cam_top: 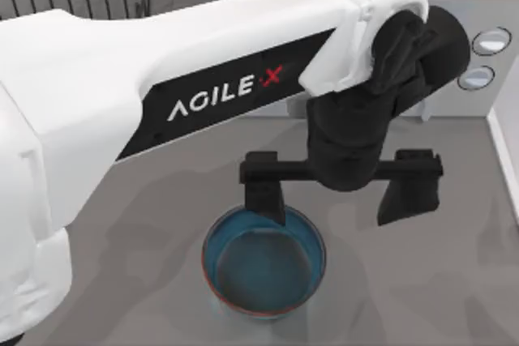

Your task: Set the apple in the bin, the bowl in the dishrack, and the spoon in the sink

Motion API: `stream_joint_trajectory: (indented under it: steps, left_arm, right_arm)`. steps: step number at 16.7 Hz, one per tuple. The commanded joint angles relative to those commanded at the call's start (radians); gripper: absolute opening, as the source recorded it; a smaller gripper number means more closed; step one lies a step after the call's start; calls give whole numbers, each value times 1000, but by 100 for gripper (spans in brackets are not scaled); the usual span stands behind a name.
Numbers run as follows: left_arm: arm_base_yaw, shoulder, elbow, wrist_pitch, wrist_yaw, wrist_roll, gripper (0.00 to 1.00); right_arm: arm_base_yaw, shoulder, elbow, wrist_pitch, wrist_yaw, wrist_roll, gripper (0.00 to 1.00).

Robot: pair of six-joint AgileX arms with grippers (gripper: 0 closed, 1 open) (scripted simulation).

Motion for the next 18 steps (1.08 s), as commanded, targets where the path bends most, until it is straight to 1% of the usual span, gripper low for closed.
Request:
stream_joint_trajectory:
  steps: [4,11,16,18]
  left_arm:
    - [3,4,-40,42,0,4,100]
    - [3,59,-268,334,1,4,100]
    - [2,68,-293,361,1,3,100]
    - [2,68,-293,361,1,3,85]
  right_arm:
    - [0,0,0,0,0,0,100]
    - [0,0,0,0,0,0,100]
    - [0,0,0,0,0,0,100]
    - [0,0,0,0,0,0,100]
